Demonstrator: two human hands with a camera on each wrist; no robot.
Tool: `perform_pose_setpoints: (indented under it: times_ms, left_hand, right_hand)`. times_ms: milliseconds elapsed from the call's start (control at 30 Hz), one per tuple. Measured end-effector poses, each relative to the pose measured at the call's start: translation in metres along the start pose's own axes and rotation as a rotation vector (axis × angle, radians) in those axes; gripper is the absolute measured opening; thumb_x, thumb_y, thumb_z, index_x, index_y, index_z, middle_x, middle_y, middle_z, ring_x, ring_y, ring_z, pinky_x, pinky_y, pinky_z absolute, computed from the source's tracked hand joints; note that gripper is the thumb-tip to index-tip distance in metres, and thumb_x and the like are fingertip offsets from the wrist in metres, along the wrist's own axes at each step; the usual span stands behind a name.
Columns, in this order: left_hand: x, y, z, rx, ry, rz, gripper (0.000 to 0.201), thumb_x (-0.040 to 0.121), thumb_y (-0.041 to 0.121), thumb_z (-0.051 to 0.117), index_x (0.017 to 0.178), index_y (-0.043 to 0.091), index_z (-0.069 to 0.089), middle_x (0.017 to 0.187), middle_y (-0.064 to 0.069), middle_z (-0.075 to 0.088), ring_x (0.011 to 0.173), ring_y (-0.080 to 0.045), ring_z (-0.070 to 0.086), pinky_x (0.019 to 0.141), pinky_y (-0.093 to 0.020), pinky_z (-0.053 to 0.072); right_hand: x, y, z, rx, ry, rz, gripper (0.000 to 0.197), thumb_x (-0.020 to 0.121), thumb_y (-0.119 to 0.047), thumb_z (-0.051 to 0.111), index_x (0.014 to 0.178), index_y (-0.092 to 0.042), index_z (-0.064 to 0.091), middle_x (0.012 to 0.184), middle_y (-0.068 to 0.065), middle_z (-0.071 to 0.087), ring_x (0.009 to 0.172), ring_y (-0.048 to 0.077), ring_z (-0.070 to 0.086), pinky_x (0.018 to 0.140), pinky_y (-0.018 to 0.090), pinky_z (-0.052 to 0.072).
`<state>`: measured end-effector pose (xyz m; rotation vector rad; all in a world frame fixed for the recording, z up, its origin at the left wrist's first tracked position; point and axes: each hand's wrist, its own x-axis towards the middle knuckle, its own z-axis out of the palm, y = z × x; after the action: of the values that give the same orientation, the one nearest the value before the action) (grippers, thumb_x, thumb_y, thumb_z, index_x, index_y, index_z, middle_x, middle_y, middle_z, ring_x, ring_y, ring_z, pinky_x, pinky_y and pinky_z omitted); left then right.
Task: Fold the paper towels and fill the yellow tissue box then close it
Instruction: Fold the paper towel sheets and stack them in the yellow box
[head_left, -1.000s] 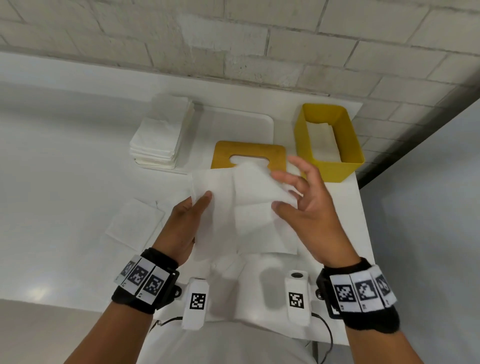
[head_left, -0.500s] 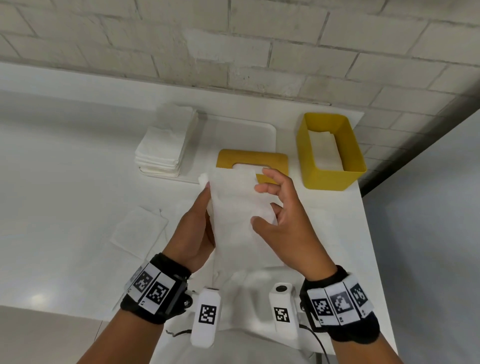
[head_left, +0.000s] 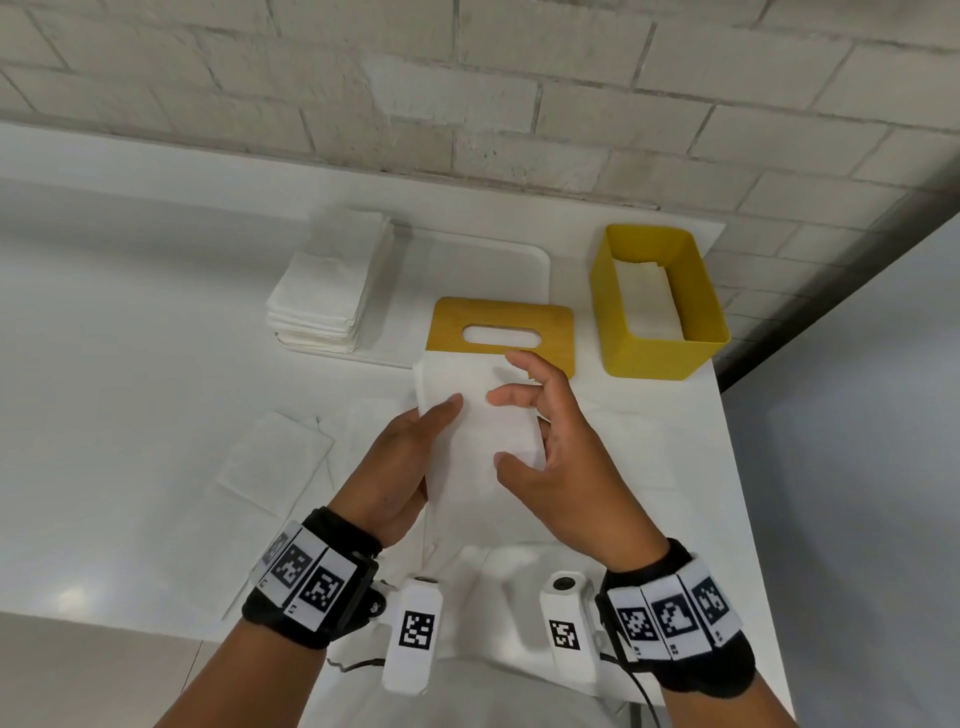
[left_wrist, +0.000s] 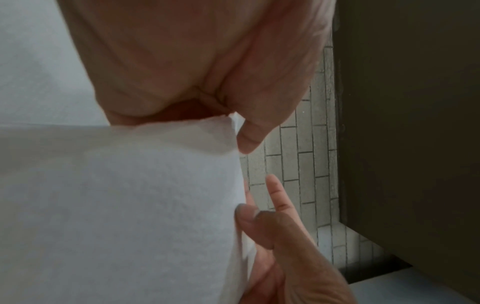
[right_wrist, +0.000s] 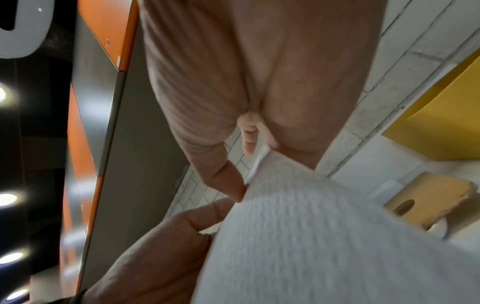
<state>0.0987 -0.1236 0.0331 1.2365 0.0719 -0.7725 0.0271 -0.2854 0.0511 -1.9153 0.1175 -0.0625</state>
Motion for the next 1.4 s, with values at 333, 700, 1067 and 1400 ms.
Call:
perform_pose_setpoints:
  times_ms: [333,700,1067,1400]
  left_hand:
    - [0.000,0.012,-0.013,1.059,-0.089,0.281,0.037,0.107,0.041,0.045,0.089,0.014,0.062,0.082,-0.007,0.071,0.075,-0.017,0.066,0.077,-0.042,0.052]
    - [0.004,0.014,-0.026,1.456,0.146,0.473,0.017,0.097,0.042,0.060,0.111,0.033,0.065,0.089,0.006,0.073,0.084,-0.021,0.067,0.072,-0.032,0.049]
    - [0.018,-0.012,-0.046,1.248,0.207,0.526,0.020,0.091,0.029,0.072,0.110,0.036,0.069,0.102,0.018,0.075,0.091,-0.006,0.070,0.079,-0.030,0.058]
    - [0.021,-0.016,-0.051,1.190,0.247,0.561,0.016,0.092,0.025,0.073,0.106,0.032,0.072,0.095,0.023,0.071,0.074,-0.001,0.062,0.074,-0.025,0.056]
  right_hand:
    - [0.023,0.002,-0.039,-0.260,0.017,-0.055,0.075,0.085,-0.020,0.079,0.146,-0.042,0.041,0.142,-0.018,0.053,0.133,-0.002,0.045,0.103,0.015,0.036]
    - [0.024,0.026,-0.050,0.036,0.125,-0.052,0.021,0.086,0.004,0.072,0.092,-0.016,0.070,0.091,-0.008,0.072,0.085,0.014,0.067,0.076,0.029,0.052]
    - [0.011,0.083,-0.047,-0.011,0.169,0.193,0.021,0.089,-0.013,0.073,0.091,-0.033,0.071,0.086,-0.006,0.072,0.073,0.035,0.057,0.072,0.044,0.053]
    - [0.013,0.091,-0.048,-0.064,0.187,0.243,0.017,0.090,-0.020,0.069,0.090,-0.037,0.068,0.089,0.022,0.065,0.078,0.037,0.060,0.072,0.041,0.050]
